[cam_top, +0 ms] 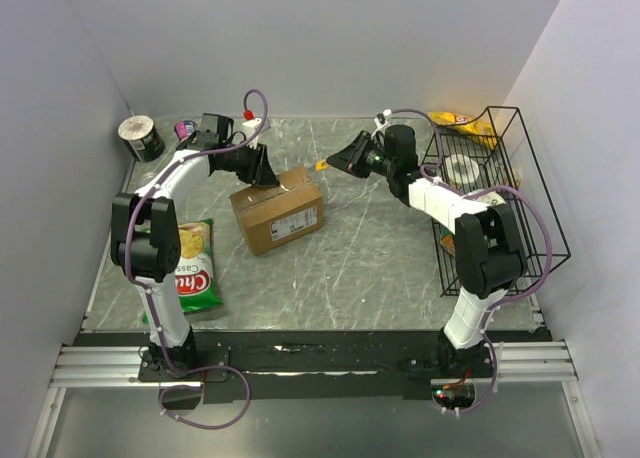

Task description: Unpack the express box

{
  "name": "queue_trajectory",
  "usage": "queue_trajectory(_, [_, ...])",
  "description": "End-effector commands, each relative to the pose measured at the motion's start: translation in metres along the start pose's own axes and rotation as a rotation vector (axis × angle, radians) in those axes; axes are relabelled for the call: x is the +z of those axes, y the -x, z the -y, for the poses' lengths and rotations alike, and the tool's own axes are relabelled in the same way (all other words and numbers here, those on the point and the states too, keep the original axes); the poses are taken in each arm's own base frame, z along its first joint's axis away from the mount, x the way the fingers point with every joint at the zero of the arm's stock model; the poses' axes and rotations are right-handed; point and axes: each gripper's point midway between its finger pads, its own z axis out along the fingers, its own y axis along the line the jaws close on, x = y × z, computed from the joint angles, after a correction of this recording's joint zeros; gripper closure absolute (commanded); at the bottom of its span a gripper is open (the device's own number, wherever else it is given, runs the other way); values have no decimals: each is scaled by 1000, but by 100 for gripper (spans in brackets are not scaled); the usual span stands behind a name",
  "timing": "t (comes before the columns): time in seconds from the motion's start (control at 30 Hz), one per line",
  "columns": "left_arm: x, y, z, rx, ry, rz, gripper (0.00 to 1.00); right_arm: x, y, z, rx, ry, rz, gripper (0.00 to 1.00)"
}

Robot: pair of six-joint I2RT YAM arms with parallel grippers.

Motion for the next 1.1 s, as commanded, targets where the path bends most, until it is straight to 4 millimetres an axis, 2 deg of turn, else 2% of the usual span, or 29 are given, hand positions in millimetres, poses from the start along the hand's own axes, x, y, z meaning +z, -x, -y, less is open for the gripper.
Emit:
queue_trajectory(0.0, [-1,-13,-7,5,55,-46,99,-3,17,-10,-40,29,69,100])
queue_trajectory(0.5, [-2,-16,-7,5,59,-52,99,-5,25,2,-58,-14,91,100])
queue_trajectory(1.07, [0,-14,-9,1,56,-47,99,-1,5,6,-41,-16,37,100])
